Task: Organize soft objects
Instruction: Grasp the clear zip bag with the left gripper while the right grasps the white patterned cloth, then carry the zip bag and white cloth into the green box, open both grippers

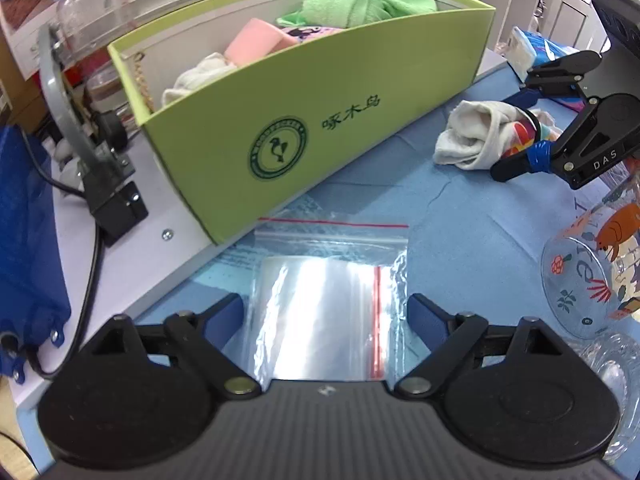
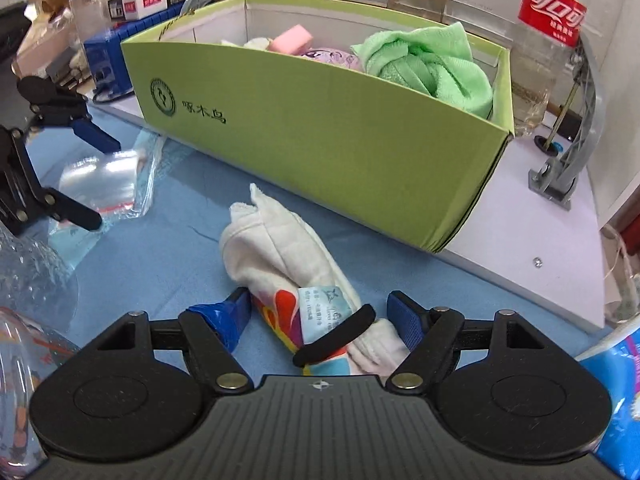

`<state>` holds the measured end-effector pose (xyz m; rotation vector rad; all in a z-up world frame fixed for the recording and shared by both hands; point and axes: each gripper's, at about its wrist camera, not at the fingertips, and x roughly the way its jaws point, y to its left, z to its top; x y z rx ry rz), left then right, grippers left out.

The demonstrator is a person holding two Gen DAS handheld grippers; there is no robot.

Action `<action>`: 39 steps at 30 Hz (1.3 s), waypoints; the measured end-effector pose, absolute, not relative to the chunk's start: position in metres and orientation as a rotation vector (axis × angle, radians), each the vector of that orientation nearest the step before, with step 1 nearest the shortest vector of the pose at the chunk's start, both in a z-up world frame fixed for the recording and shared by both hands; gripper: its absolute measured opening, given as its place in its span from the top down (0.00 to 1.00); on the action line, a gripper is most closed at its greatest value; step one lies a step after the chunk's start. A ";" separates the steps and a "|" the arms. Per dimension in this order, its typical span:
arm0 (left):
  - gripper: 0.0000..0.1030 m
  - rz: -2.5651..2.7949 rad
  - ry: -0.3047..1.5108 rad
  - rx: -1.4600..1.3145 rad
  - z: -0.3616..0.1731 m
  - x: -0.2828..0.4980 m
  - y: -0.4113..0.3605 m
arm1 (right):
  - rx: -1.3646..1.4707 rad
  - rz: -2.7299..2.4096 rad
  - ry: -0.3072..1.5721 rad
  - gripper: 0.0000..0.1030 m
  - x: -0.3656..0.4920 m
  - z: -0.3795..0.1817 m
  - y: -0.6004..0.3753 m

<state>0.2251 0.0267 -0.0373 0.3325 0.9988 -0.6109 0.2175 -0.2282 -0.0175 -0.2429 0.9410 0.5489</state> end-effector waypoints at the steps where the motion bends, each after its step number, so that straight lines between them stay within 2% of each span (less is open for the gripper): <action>1: 0.14 -0.613 1.002 0.335 -0.037 0.226 0.028 | -0.248 0.553 0.929 0.39 0.216 -0.018 -0.229; 15: 0.14 -0.588 0.995 0.318 -0.036 0.222 0.038 | -0.233 0.527 0.876 0.32 0.207 -0.021 -0.231; 17: 0.27 -0.593 0.988 0.297 -0.033 0.219 0.039 | -0.227 0.519 0.872 0.32 0.206 -0.021 -0.230; 18: 0.40 -0.588 0.983 0.287 -0.031 0.217 0.040 | -0.221 0.515 0.874 0.32 0.206 -0.021 -0.230; 19: 0.51 -0.575 0.986 0.273 -0.029 0.215 0.041 | -0.215 0.508 0.876 0.35 0.205 -0.021 -0.231; 21: 0.67 -0.535 0.995 0.235 -0.026 0.214 0.047 | -0.199 0.481 0.873 0.44 0.203 -0.018 -0.234; 22: 0.73 -0.515 1.001 0.207 -0.025 0.214 0.052 | -0.187 0.473 0.869 0.60 0.202 -0.017 -0.234; 23: 0.75 -0.490 1.008 0.166 -0.024 0.213 0.058 | -0.173 0.468 0.871 0.73 0.200 -0.015 -0.236; 25: 0.77 -0.446 1.020 0.079 -0.024 0.211 0.071 | -0.159 0.425 0.853 0.77 0.195 -0.013 -0.241; 31: 0.77 -0.433 1.009 -0.093 -0.009 0.188 0.099 | -0.093 0.413 0.812 0.79 0.170 0.006 -0.255; 39: 0.77 -0.485 0.856 -0.127 0.072 0.193 0.098 | -0.058 0.442 0.687 0.79 0.171 0.075 -0.255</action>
